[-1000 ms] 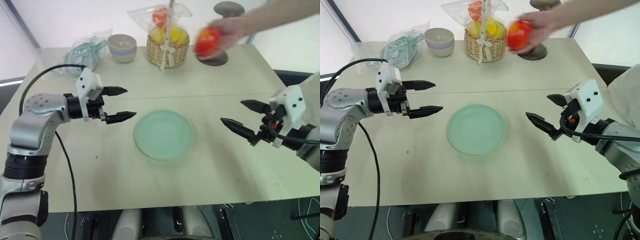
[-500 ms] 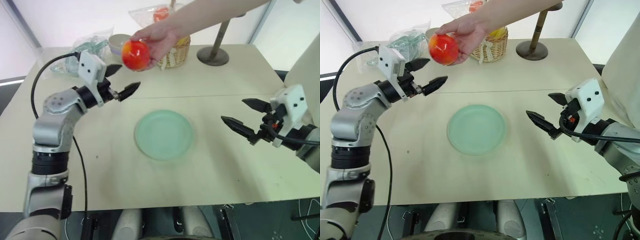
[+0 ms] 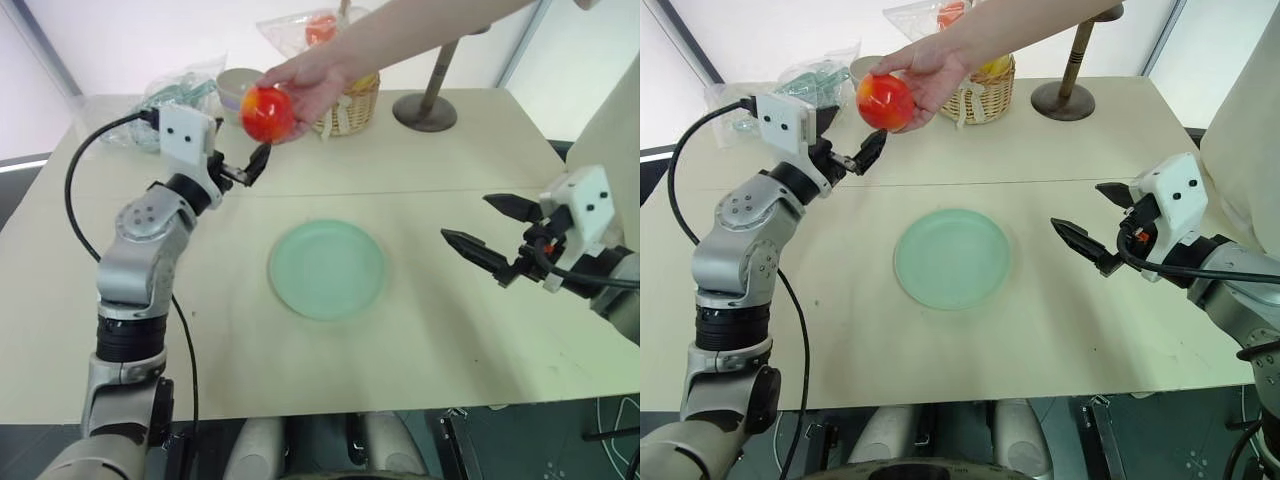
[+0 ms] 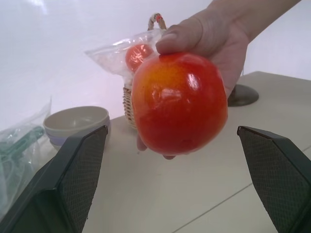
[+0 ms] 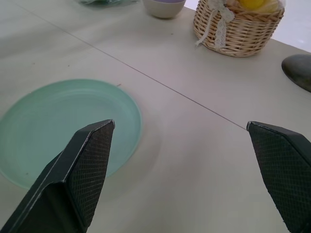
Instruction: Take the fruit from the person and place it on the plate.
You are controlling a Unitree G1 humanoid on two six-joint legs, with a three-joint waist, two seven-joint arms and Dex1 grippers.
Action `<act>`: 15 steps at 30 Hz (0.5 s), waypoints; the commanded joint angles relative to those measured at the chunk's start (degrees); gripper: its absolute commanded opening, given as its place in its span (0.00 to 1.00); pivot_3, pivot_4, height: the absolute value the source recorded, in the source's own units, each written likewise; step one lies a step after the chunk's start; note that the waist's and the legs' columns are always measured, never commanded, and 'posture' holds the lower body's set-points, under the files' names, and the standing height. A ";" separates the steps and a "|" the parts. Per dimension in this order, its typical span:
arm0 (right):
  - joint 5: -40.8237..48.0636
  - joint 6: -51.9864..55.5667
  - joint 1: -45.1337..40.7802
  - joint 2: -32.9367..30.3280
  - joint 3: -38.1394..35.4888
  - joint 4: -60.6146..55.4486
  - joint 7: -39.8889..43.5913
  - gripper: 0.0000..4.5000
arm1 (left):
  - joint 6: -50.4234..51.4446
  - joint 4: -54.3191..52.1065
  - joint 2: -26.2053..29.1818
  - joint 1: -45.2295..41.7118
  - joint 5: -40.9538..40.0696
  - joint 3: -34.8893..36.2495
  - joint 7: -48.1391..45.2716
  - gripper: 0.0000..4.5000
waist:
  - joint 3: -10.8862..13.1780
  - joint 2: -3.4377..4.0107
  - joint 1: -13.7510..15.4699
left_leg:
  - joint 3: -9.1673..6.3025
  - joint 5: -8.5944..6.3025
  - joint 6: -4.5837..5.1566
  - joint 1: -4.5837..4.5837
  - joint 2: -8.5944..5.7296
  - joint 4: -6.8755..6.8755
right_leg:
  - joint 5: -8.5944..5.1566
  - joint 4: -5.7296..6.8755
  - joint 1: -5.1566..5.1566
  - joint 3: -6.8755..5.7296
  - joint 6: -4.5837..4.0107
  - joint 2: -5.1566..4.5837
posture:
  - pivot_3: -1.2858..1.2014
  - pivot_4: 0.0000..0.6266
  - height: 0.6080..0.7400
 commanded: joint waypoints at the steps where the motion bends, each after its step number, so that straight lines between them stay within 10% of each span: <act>1: 0.93 -0.26 -0.34 -0.32 -1.33 -1.77 -0.45 0.99 | -2.59 0.86 -0.66 -2.26 1.49 -0.52 0.54 1.00 | 0.00 0.00 0.01 | 0.00 0.00 0.00 0.00 0.00 0.00 | 0.00 0.00 0.00 0.00 0.00 0.00 | 0.52 0.24 1.00; 15: 2.73 0.05 1.82 -0.38 -3.27 -3.74 -2.70 0.99 | -9.90 11.81 -2.18 -7.93 5.37 -3.00 -0.72 1.00 | 0.00 0.00 0.37 | 0.00 0.00 0.00 0.00 0.00 0.00 | 0.00 0.00 0.00 0.00 0.00 0.01 | 0.52 0.24 1.00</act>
